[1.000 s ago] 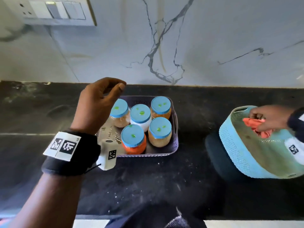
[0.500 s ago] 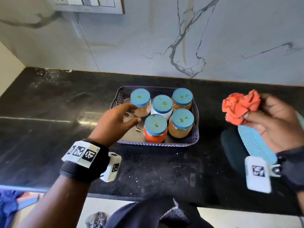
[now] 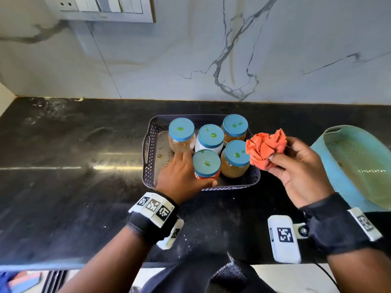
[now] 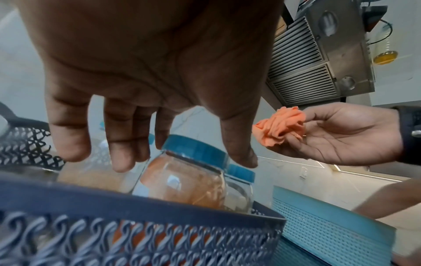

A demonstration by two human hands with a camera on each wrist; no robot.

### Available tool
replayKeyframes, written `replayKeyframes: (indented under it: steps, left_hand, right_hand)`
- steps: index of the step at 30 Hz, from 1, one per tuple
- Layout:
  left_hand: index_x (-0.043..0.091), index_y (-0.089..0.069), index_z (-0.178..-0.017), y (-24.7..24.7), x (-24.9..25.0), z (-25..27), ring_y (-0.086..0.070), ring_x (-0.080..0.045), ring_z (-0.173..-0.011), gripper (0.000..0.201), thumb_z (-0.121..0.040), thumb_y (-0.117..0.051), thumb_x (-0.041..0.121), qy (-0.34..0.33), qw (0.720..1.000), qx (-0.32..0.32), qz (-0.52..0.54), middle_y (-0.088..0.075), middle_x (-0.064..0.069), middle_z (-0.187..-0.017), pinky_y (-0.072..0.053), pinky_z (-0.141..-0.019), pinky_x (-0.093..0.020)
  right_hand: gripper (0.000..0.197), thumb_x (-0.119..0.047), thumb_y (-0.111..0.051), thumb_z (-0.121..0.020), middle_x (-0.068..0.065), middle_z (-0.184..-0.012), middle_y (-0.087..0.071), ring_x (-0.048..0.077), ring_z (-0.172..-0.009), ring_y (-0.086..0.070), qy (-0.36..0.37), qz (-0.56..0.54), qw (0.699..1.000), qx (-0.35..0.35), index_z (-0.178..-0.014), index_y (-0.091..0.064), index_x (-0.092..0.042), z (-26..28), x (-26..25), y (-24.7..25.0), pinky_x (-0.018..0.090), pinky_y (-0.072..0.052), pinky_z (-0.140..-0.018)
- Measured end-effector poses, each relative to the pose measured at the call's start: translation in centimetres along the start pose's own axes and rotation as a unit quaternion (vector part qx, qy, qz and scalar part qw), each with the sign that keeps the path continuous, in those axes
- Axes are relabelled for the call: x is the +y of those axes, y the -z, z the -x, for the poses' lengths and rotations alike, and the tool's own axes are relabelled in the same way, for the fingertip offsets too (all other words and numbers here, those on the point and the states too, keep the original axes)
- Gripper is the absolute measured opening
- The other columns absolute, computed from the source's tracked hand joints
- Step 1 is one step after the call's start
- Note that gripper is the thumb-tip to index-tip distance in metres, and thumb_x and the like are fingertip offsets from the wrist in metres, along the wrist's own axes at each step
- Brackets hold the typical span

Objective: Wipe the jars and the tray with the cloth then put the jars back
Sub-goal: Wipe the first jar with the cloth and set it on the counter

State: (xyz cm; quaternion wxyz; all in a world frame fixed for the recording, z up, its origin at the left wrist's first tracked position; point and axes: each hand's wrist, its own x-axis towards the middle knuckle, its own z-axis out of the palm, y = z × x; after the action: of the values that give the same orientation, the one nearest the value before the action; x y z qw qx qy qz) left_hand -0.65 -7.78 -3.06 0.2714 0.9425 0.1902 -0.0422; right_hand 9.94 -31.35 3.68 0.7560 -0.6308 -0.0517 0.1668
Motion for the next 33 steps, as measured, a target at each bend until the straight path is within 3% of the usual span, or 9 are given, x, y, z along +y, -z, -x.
replayKeyframes:
  steps: [5, 13, 17, 19, 21, 24, 26, 30, 33]
  left_hand:
    - [0.018, -0.045, -0.134, -0.4, -0.1, -0.9, -0.054, -0.028, -0.125, 0.095, -0.062, -0.081, 0.07, -0.001, 0.999, 0.009, 0.039, -0.054, -0.008, -0.136, -0.048, -0.095, -0.04]
    - [0.021, -0.051, -0.121, -1.0, 0.1, -1.6, -0.062, -0.027, -0.107, 0.078, -0.067, -0.08, 0.069, -0.05, 0.997, 0.046, 0.039, -0.06, -0.003, -0.121, -0.051, -0.082, -0.038]
    - [0.021, -0.055, -0.114, 0.6, -0.4, -1.6, -0.065, -0.02, -0.098, 0.078, -0.06, -0.073, 0.073, -0.065, 0.986, 0.09, 0.125, -0.064, 0.003, -0.109, -0.055, -0.079, -0.039]
    - [0.021, -0.054, -0.119, 2.6, -1.1, -1.8, -0.063, -0.009, -0.102, 0.081, -0.056, -0.08, 0.063, -0.069, 0.969, 0.079, 0.225, -0.062, 0.008, -0.112, -0.057, -0.081, -0.035]
    - [0.021, -0.054, -0.126, 4.7, -2.0, -1.9, -0.063, -0.01, -0.111, 0.083, -0.055, -0.087, 0.05, -0.052, 0.944, 0.072, 0.319, -0.063, 0.008, -0.12, -0.059, -0.082, -0.031]
    - [0.024, -0.059, -0.127, 7.7, -3.3, -2.1, -0.065, -0.021, -0.12, 0.078, -0.059, -0.09, 0.045, -0.049, 0.895, 0.08, 0.435, -0.07, 0.001, -0.125, -0.055, -0.101, -0.047]
    - [0.022, -0.057, -0.13, 9.4, -3.9, -2.1, -0.064, -0.024, -0.122, 0.079, -0.061, -0.089, 0.042, -0.058, 0.875, 0.081, 0.474, -0.07, -0.001, -0.126, -0.053, -0.102, -0.052]
    - [0.017, -0.051, -0.135, 10.7, -3.9, -1.7, -0.064, -0.009, -0.119, 0.088, -0.057, -0.088, 0.035, -0.099, 0.873, 0.095, 0.468, -0.07, 0.008, -0.125, -0.054, -0.099, -0.03]
    - [0.026, -0.049, -0.128, 9.8, -3.4, -1.0, -0.063, -0.002, -0.116, 0.085, -0.056, -0.094, 0.028, -0.134, 0.888, 0.121, 0.422, -0.065, 0.008, -0.125, -0.052, -0.096, -0.023]
  right_hand:
    - [0.029, 0.007, -0.063, -0.085, 0.013, -0.109, -0.075, 0.031, -0.104, -0.073, -0.012, -0.011, 1.0, -0.003, -0.111, -0.066, -0.006, 0.0, 0.3, -2.1, 0.044, -0.062, -0.079]
    - [0.035, 0.011, -0.059, -0.09, 0.009, -0.11, -0.076, 0.025, -0.098, -0.074, -0.02, -0.036, 0.999, 0.014, -0.119, -0.062, -0.01, -0.7, 0.8, -4.3, 0.035, -0.061, -0.069]
    - [0.03, 0.009, -0.059, -0.091, 0.014, -0.115, -0.074, 0.031, -0.107, -0.072, -0.015, -0.04, 0.999, 0.034, -0.115, -0.063, -0.008, -0.9, 1.0, -4.0, 0.042, -0.06, -0.08]
    - [0.031, 0.011, -0.055, -0.092, 0.014, -0.111, -0.075, 0.031, -0.104, -0.073, -0.001, -0.052, 0.998, 0.046, -0.114, -0.064, -0.008, -1.2, 0.8, -3.6, 0.041, -0.061, -0.081]
    - [0.031, 0.013, -0.05, -0.093, 0.011, -0.102, -0.076, 0.028, -0.098, -0.074, 0.009, -0.059, 0.997, 0.054, -0.111, -0.064, -0.007, -1.6, 0.6, -3.3, 0.04, -0.062, -0.079]
    - [0.031, 0.013, -0.047, -0.095, 0.011, -0.099, -0.075, 0.027, -0.099, -0.073, 0.017, -0.069, 0.996, 0.057, -0.11, -0.065, -0.007, -2.1, 0.0, -3.5, 0.042, -0.062, -0.084]
    - [0.029, 0.012, -0.049, -0.094, 0.015, -0.107, -0.074, 0.033, -0.108, -0.071, 0.028, -0.072, 0.995, 0.056, -0.113, -0.064, -0.004, -2.4, -0.1, -3.8, 0.045, -0.06, -0.088]
    - [0.039, 0.008, -0.061, -0.087, 0.025, -0.126, -0.067, 0.042, -0.118, -0.065, 0.041, -0.09, 0.995, 0.018, -0.126, -0.057, 0.006, -2.4, -0.2, -5.0, 0.049, -0.058, -0.094]
    - [0.033, 0.011, -0.057, -0.091, 0.023, -0.126, -0.068, 0.042, -0.115, -0.067, 0.037, -0.075, 0.996, -0.02, -0.123, -0.061, 0.003, -1.9, -0.8, -5.9, 0.042, -0.06, -0.087]
